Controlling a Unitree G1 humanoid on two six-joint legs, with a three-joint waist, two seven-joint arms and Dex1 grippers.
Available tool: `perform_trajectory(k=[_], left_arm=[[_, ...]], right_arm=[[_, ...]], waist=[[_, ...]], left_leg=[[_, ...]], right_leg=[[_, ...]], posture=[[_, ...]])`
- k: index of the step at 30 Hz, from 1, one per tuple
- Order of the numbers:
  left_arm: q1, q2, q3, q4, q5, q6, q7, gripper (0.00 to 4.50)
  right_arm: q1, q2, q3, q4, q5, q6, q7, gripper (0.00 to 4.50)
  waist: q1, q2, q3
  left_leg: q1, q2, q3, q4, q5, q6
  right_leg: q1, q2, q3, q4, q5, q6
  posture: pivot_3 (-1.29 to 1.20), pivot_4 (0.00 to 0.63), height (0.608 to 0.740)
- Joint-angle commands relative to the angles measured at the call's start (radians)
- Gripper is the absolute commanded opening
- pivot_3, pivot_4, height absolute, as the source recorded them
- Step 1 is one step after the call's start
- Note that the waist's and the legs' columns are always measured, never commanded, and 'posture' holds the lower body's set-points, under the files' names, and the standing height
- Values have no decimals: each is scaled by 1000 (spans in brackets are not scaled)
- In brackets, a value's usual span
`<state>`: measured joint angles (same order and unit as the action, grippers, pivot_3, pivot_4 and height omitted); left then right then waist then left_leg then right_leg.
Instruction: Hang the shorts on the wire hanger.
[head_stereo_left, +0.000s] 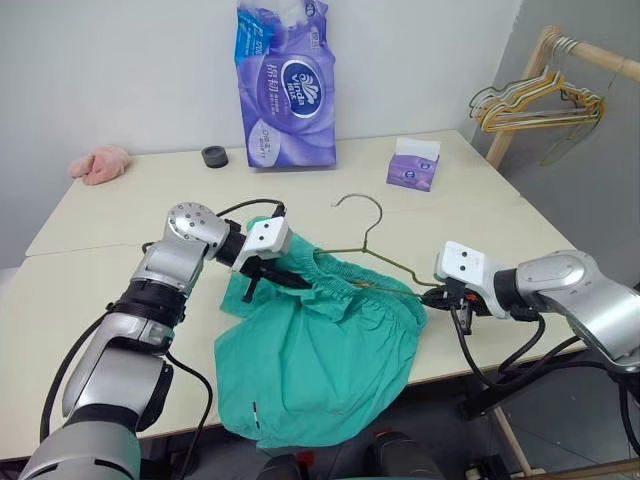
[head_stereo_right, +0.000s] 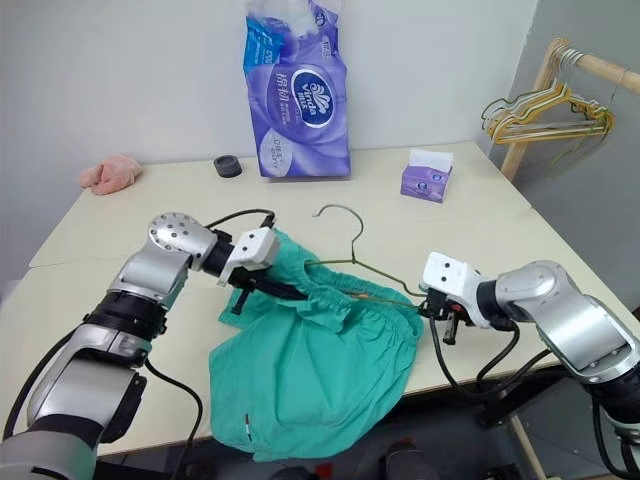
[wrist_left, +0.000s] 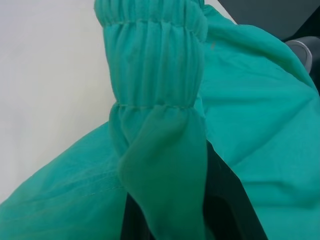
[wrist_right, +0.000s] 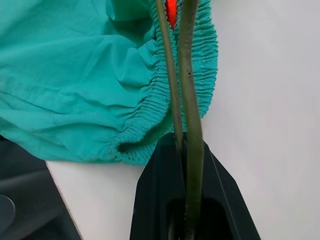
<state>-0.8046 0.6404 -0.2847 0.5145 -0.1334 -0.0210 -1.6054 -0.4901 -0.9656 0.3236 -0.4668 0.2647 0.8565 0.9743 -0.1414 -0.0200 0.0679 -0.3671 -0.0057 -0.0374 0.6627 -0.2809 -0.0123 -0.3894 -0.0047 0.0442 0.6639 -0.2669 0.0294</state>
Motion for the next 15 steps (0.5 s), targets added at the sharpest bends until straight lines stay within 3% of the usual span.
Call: perform_trajectory(k=[1,4,10,15], left_arm=[[10,-20,3,-41,-2,21,15,39],[18,-15,12,-39,8,20,26,39],[36,-10,21,-41,15,18,46,38],[52,-8,23,-34,32,-2,74,23]], right_arm=[[-42,26,-15,-48,-11,-103,22,0],[-38,-16,-8,-36,-61,-181,60,709],[-37,-142,-88,29,-88,-271,143,2697],[79,-221,-294,62,-12,-159,122,4208]], waist=[[0,0,0],[1,0,0],[3,0,0],[3,0,0]], left_leg=[[0,0,0,0,0,0],[0,0,0,0,0,0],[0,-1,0,1,0,0],[0,0,0,0,0,0]], right_leg=[[0,0,0,0,0,0],[0,0,0,0,0,0],[1,-1,0,0,0,0],[0,-3,0,0,1,-2]], posture=[[-176,28,740],[-171,25,740],[-168,22,740],[-168,28,740]])
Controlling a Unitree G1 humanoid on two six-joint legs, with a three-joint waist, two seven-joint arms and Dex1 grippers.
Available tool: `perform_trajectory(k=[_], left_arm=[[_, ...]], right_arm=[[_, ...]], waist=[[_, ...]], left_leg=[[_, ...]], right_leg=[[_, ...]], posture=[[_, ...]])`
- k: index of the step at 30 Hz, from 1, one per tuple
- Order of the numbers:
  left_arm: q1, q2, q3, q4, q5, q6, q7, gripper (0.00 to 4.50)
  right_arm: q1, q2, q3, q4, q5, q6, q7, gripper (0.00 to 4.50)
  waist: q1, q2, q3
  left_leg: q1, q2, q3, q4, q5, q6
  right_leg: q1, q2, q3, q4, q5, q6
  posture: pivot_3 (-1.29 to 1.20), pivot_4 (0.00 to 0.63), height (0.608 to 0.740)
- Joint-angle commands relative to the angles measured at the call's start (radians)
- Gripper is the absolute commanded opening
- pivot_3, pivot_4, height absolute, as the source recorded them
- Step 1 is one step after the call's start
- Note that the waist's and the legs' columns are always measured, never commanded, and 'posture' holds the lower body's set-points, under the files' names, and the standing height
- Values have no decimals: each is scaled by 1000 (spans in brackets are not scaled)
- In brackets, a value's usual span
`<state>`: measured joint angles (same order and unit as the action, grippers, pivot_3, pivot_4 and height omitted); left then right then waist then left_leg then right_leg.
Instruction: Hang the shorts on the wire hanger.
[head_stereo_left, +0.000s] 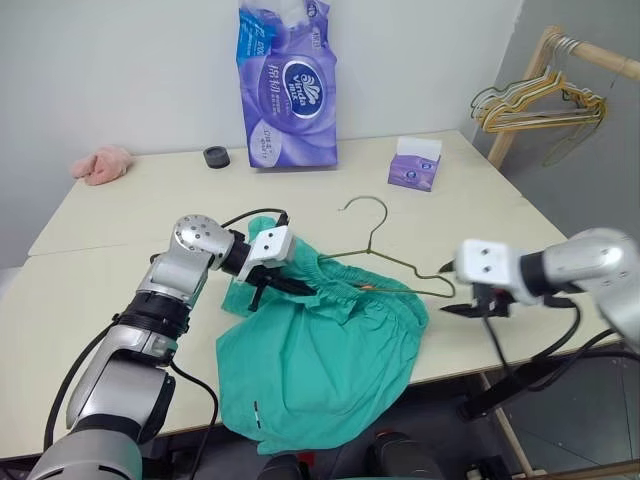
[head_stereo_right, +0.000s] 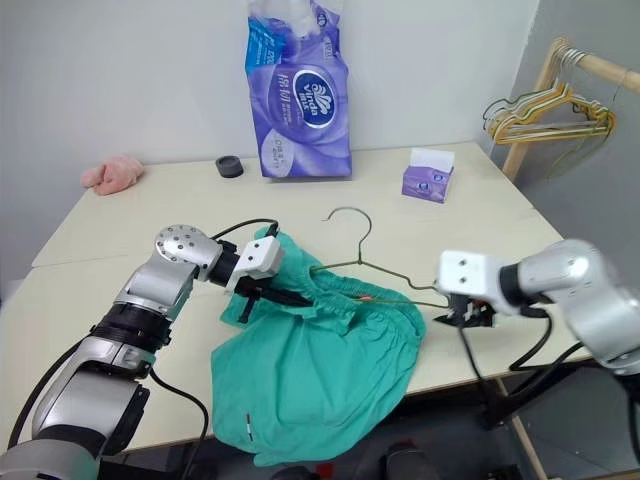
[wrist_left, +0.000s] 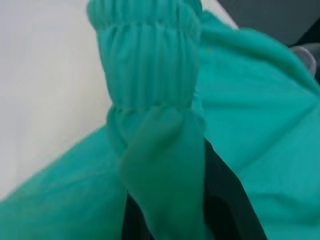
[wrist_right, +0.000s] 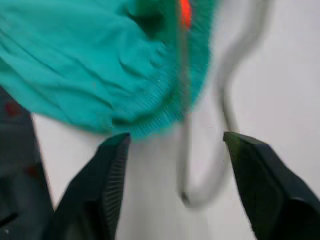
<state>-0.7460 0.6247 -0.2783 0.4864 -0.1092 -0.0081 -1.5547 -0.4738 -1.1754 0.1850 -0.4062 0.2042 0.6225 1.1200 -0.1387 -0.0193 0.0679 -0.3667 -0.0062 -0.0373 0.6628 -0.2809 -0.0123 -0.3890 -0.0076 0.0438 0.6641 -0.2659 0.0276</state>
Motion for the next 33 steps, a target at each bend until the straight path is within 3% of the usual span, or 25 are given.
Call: perform_trajectory(k=[1,5,8,13,15,21,24,29,33], left_arm=[[-5,8,18,0,14,-19,31,23],[1,11,20,17,24,-37,44,22],[3,13,24,24,26,-42,58,22],[-16,3,46,45,8,-26,86,20],[-20,2,48,47,7,-24,86,20],[-23,1,47,48,8,-29,86,20],[-22,2,49,48,8,-31,88,20],[-24,6,57,51,4,-28,92,20],[-28,-5,56,53,4,-27,98,20]], right_arm=[[102,6,-214,4,64,118,-57,4456],[267,166,-408,-70,175,337,-182,4500],[360,404,-489,-187,273,529,-326,4500],[397,735,-441,-382,344,718,-550,4500],[391,815,-410,-391,335,745,-619,4500],[400,884,-322,-308,268,718,-751,4500],[420,853,-296,-311,261,679,-756,4500],[420,832,-370,-334,292,683,-755,4500],[426,853,-319,-303,314,690,-750,4500]], waist=[[2,-2,-1],[5,-3,-1],[2,-2,-1],[0,0,-1],[0,0,-1],[1,-1,-2],[0,-1,-2],[0,-1,-2],[-1,-1,-2]], left_leg=[[0,0,-1,0,0,0],[1,0,-1,0,0,0],[1,0,-1,0,0,0],[1,1,-1,0,0,0],[1,1,-2,0,0,0],[0,-2,-1,1,0,0],[0,-2,-1,0,0,0],[0,-1,-1,0,0,0],[0,-1,-1,0,0,0]], right_leg=[[0,-1,-1,0,1,-1],[1,-1,-1,1,0,-1],[1,-1,0,2,0,0],[0,-1,0,3,0,0],[0,-1,0,3,0,0],[1,-1,0,2,0,0],[1,-1,0,2,0,0],[1,1,0,2,-1,2],[1,2,0,2,-1,2]], posture=[[-168,28,740],[-175,31,740],[-179,32,740],[-180,32,740],[-178,31,740],[-172,29,740],[-156,28,740],[-162,29,740],[-171,28,740]])
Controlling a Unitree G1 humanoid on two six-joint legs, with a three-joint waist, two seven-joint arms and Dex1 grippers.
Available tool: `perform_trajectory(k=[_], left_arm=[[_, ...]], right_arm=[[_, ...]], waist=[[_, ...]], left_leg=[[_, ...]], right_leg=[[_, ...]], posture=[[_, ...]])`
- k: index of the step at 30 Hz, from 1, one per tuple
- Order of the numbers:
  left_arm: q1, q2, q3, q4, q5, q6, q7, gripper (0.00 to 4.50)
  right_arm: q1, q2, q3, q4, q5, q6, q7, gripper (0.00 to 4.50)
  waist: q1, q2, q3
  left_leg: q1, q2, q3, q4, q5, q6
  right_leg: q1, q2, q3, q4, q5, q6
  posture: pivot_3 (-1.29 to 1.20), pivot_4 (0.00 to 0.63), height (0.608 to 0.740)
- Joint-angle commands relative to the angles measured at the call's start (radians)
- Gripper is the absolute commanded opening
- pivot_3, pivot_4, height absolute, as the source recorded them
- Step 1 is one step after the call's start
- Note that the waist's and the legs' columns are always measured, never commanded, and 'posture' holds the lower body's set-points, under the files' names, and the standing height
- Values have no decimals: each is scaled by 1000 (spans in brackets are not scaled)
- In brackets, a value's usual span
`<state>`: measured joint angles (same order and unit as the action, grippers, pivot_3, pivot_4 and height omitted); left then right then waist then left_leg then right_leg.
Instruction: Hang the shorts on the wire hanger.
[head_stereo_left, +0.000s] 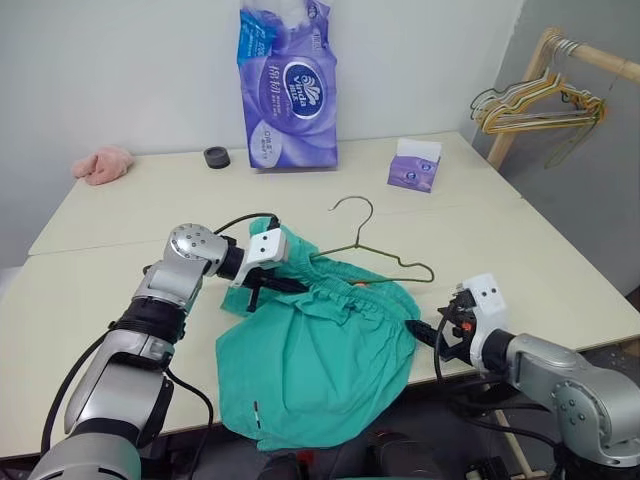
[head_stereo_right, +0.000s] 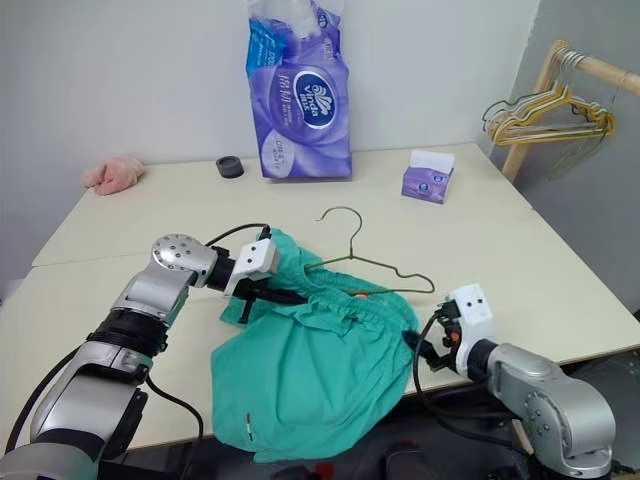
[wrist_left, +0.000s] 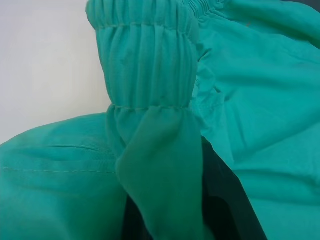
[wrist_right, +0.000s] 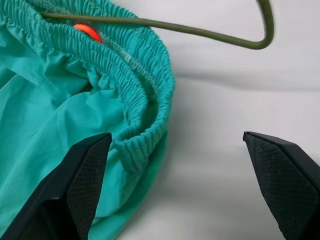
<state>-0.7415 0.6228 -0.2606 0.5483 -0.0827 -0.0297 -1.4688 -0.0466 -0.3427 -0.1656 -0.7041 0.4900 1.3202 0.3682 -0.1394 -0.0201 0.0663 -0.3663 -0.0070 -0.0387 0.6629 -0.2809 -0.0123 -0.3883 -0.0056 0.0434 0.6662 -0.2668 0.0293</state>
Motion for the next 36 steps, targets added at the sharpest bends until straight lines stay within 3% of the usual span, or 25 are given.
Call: perform_trajectory(k=[1,6,8,20,28,36], left_arm=[[-32,-4,39,-10,-23,-4,12,20],[-32,-7,41,-12,-22,-3,13,20],[-30,-7,43,-19,-25,2,12,20],[-18,9,80,-80,-80,92,-11,20],[4,93,129,-280,-240,384,-98,20],[46,191,47,-364,-234,357,-146,20]], right_arm=[[-1,27,47,2,28,-12,-2,4500],[-9,52,113,71,-19,-84,-37,4500],[-12,51,129,98,-38,-110,-55,4112],[-29,-32,49,104,-20,-135,-37,124],[-47,-122,-52,143,5,-147,1,0],[-64,-216,-119,187,43,-147,48,0]], waist=[[-1,0,0],[-3,0,0],[-3,0,0],[-2,0,0],[-5,0,0],[-2,0,0]], left_leg=[[0,0,0,0,0,0],[0,0,0,0,0,0],[0,0,0,0,0,0],[0,0,0,0,0,0],[0,0,0,0,0,0],[0,1,0,0,0,0]], right_leg=[[0,0,0,0,0,0],[0,0,0,0,0,0],[0,0,0,0,0,0],[0,0,0,0,0,0],[0,1,0,0,0,0],[0,1,1,-1,0,0]], posture=[[-171,28,740],[-172,28,740],[-168,28,740],[-163,28,740],[-173,28,740],[-171,29,740]])
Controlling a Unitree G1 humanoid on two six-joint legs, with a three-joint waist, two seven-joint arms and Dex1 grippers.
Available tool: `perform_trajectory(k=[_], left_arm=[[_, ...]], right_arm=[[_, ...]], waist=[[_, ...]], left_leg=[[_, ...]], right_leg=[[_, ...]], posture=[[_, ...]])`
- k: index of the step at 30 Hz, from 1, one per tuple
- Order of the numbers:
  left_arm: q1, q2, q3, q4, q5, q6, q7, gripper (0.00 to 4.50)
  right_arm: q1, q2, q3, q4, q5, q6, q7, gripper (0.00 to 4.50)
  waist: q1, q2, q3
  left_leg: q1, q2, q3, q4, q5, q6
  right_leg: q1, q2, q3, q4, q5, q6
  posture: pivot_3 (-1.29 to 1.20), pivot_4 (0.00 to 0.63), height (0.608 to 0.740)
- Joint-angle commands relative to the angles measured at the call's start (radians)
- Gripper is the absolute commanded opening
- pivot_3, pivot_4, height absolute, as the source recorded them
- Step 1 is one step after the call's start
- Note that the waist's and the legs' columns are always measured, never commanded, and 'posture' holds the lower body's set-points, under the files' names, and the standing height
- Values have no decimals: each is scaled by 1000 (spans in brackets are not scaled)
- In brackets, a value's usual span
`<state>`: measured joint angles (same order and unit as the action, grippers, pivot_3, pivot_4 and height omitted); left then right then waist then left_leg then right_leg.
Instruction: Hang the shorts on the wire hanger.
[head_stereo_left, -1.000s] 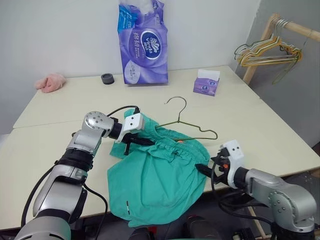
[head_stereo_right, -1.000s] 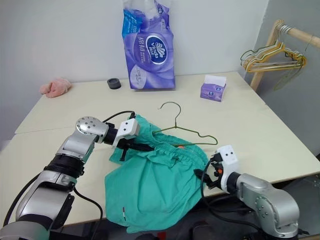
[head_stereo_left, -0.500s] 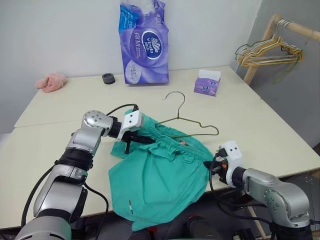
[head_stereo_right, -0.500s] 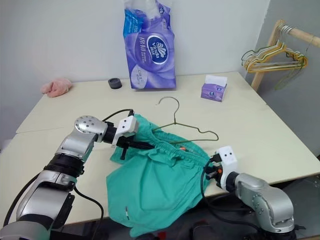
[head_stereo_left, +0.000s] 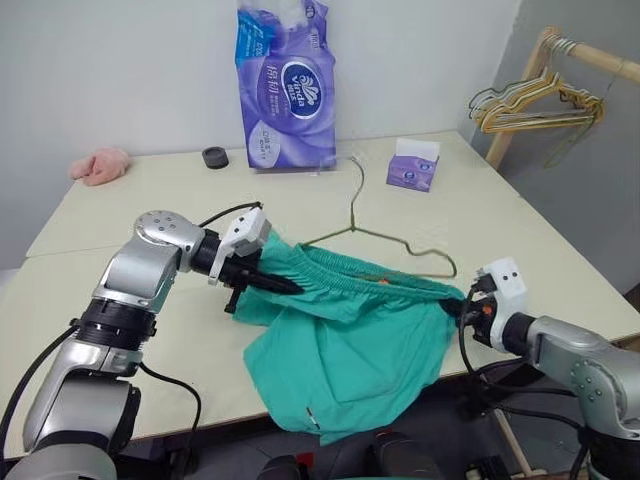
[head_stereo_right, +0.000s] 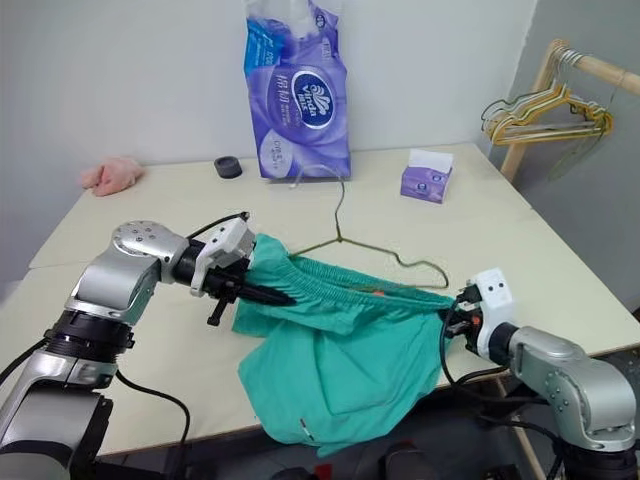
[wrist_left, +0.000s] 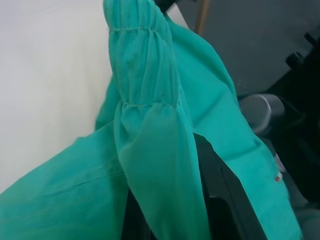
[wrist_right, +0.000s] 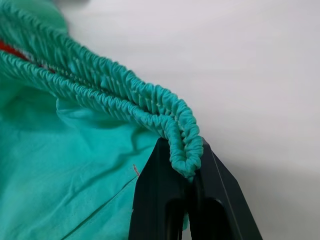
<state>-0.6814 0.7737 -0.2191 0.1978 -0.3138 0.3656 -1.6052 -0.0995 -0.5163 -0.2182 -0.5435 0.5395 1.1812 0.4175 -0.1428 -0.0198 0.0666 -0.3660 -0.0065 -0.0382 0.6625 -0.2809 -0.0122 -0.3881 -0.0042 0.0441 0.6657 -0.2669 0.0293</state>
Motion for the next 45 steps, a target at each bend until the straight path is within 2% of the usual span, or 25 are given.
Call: perform_trajectory(k=[1,10,19,28,32,35,45], left_arm=[[-17,38,2,-4,14,-58,-9,20],[-45,-17,-18,121,131,-230,78,20],[-34,-32,-20,131,144,-252,62,19],[14,-14,-52,77,164,-253,22,19],[11,-35,-52,93,181,-261,51,19],[6,-76,-58,102,201,-275,103,19],[44,-150,-67,66,231,-292,186,19]], right_arm=[[-14,-53,-71,31,-3,-8,3,0],[0,-99,-66,-27,62,3,34,0],[21,-146,-52,-72,96,-20,54,0],[-150,-260,33,-81,86,-58,98,0],[-201,-338,103,-97,81,-90,163,0],[-310,-383,234,-122,59,-116,222,0],[-486,-396,485,-70,-103,-201,284,0]], waist=[[4,0,0],[3,0,0],[3,0,0],[-1,0,0],[3,0,0],[0,1,0],[-2,0,0]], left_leg=[[0,0,0,0,0,0],[0,0,1,0,0,0],[0,0,1,0,0,0],[0,1,1,0,0,0],[0,0,1,0,0,0],[0,0,2,0,0,0],[-1,1,1,0,0,0]], right_leg=[[0,0,0,0,0,0],[0,0,1,-1,0,0],[0,0,1,-1,0,0],[0,0,1,-1,0,0],[0,0,1,-1,0,0],[0,0,1,-2,0,0],[-1,-2,1,-2,0,0]], posture=[[-171,29,740],[-183,33,740],[-188,31,740],[-188,28,740],[-192,28,740],[-198,27,740],[-201,23,740]])
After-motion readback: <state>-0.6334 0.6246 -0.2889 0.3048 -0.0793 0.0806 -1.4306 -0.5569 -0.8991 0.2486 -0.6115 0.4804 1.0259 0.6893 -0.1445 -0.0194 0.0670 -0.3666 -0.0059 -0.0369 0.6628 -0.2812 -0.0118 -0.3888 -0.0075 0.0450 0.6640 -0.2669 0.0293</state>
